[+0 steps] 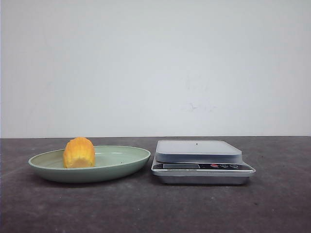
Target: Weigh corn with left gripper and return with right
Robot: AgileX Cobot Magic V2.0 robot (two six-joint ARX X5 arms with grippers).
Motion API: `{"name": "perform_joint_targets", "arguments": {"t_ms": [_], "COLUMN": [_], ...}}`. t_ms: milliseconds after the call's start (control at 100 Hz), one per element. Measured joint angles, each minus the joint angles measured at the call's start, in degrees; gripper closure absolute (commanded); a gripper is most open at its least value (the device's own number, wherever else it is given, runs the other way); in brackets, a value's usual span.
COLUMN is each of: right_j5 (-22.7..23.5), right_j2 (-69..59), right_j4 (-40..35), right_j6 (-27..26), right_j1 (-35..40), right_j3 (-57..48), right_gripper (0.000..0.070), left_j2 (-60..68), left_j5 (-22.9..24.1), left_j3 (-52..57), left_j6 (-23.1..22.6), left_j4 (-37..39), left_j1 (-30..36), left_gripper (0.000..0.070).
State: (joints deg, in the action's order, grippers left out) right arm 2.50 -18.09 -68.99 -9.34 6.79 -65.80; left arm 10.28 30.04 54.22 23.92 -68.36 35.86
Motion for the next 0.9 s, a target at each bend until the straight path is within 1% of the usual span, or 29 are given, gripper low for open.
{"name": "perform_joint_targets", "arguments": {"t_ms": [50,110,140,210,250,280,300,330,350,380,390,410,420,520,650,770,900], "right_j5": [1.0,1.0,0.9,0.9,0.9,0.9,0.9,0.9,0.9,0.9,0.9,0.8,0.7,0.2,-0.8,-0.8,-0.8], "right_j2": [3.0,6.3,7.6,9.9,10.5,10.6,10.6,10.6,10.6,10.6,10.6,10.6,10.6,10.6,10.6,10.6,10.6], "right_j4": [-0.3,-0.9,-1.1,-1.2,-1.1,-1.1,-1.1,-1.1,-1.1,-1.1,-1.1,-1.1,-1.1,-0.5,2.6,1.6,2.2], "right_j6": [-0.1,-0.2,-0.3,-0.5,-0.5,-0.6,-0.6,-0.6,-0.6,-0.6,-0.6,-0.6,-0.6,-0.6,-0.6,-0.6,-0.6], "right_j1": [0.0,0.0,0.0,0.0,0.0,0.0,0.0,0.0,0.0,0.0,0.0,0.0,0.0,0.0,0.0,0.0,0.0], "right_j3": [2.1,4.2,5.1,7.0,7.9,8.6,9.0,9.8,10.3,10.9,11.1,11.4,11.5,12.0,12.0,12.0,12.0], "right_gripper": [0.0213,0.0214,0.0214,0.0216,0.0237,0.0286,0.0338,0.0446,0.0536,0.069,0.07,0.07,0.0687,0.069,0.0689,0.0689,0.0689], "left_j2": [0.0,0.0,0.0,0.0,0.0,0.0,0.0,0.0,0.0,0.0,0.0,0.0,0.0,0.0,0.0,0.0,0.0], "left_j5": [0.0,0.0,0.0,0.0,0.0,0.0,0.0,0.0,0.0,0.0,0.0,0.0,0.0,0.0,0.0,0.0,0.0], "left_j3": [-0.6,-0.9,-0.9,-0.9,-0.9,-0.9,-0.9,-0.9,-0.9,-0.9,-0.9,-0.9,-0.9,-0.9,-0.9,-0.9,-0.9], "left_j6": [0.0,0.0,0.0,0.0,-0.1,-0.2,-0.2,-0.3,-0.3,-0.4,-0.4,-0.4,-0.4,-0.4,-0.4,-0.4,-0.4], "left_j4": [0.0,0.0,0.2,0.7,0.7,0.7,0.7,0.7,0.7,0.7,0.6,0.6,0.6,0.7,0.7,0.2,-0.2], "left_j1": [0.0,0.0,0.0,0.0,0.0,0.0,0.0,0.0,0.0,0.0,0.0,0.0,0.0,0.0,0.0,0.0,0.0], "left_gripper": [0.0229,0.0233,0.0246,0.0343,0.0423,0.0491,0.0543,0.0642,0.07,0.0693,0.0692,0.0693,0.0693,0.0693,0.0693,0.0691,0.069]}}
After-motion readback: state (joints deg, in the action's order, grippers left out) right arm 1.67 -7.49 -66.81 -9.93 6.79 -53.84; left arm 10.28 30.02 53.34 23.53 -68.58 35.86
